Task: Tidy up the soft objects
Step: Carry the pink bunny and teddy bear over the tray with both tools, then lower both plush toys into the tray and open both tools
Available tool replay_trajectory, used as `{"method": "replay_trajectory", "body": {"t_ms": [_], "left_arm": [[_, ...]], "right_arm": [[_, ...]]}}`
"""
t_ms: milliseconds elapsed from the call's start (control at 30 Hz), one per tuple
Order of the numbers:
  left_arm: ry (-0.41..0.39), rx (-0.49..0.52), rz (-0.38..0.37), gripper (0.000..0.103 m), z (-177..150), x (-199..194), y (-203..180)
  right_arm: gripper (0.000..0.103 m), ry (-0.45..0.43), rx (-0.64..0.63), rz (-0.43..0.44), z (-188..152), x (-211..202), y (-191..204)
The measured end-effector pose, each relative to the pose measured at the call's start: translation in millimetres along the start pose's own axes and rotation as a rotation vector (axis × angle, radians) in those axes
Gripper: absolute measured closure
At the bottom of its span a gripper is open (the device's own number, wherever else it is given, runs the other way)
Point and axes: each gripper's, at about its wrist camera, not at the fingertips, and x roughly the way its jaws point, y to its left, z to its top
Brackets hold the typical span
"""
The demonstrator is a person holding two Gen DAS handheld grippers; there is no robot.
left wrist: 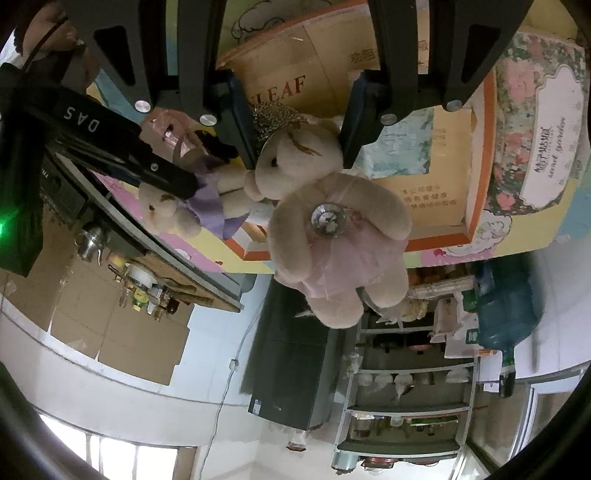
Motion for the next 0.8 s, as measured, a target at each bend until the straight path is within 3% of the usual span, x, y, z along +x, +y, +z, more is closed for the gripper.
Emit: {"method": "replay_trajectory", "body": {"t_ms": [400, 800], "left_arm": [[0.067, -0.016, 0.002, 0.058, -6, 19, 2], [0.072, -0.019, -0.015, 0.056, -8, 22, 3]], "right_arm": [[0.045, 0.019, 0.000, -0.005, 1, 11, 2], [0.043, 0.020, -0.004, 0.012, 0, 14, 5]]}}
